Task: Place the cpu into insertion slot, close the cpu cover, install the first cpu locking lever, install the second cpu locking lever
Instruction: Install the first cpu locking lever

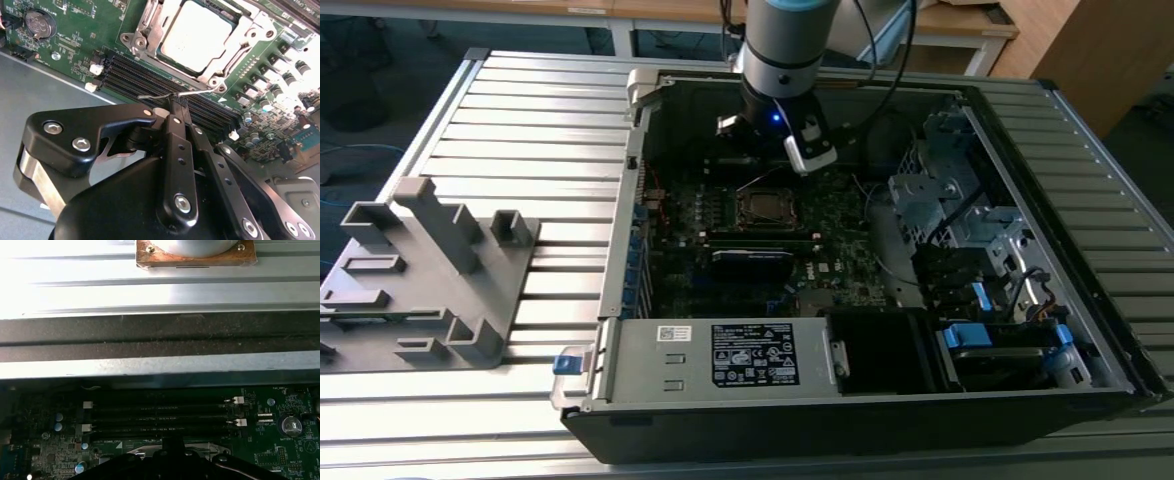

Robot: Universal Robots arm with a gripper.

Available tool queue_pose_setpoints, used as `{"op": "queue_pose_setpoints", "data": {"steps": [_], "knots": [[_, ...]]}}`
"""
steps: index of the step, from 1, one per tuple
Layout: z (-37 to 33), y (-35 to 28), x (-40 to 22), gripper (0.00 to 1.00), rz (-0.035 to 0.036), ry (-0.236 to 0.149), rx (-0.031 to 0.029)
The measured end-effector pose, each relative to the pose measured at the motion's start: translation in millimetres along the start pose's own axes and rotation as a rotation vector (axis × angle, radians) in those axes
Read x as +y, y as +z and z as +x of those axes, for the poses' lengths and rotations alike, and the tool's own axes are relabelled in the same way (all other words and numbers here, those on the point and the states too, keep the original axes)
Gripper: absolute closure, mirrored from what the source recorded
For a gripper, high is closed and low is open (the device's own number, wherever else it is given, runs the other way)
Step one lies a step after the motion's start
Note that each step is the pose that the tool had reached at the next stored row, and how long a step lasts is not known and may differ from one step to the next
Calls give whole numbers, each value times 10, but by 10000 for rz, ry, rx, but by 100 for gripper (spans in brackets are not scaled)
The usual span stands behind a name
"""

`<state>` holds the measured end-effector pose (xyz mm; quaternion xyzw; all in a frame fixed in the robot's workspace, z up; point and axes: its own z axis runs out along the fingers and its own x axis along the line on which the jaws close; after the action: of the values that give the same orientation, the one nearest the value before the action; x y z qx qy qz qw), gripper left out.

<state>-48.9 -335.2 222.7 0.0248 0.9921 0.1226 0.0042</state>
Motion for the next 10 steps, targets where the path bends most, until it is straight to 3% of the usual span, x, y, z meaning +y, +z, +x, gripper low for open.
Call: {"op": "queue_pose_setpoints", "data": {"steps": [10], "knots": [[-38,31,-1,89,49,1,-1]]}}
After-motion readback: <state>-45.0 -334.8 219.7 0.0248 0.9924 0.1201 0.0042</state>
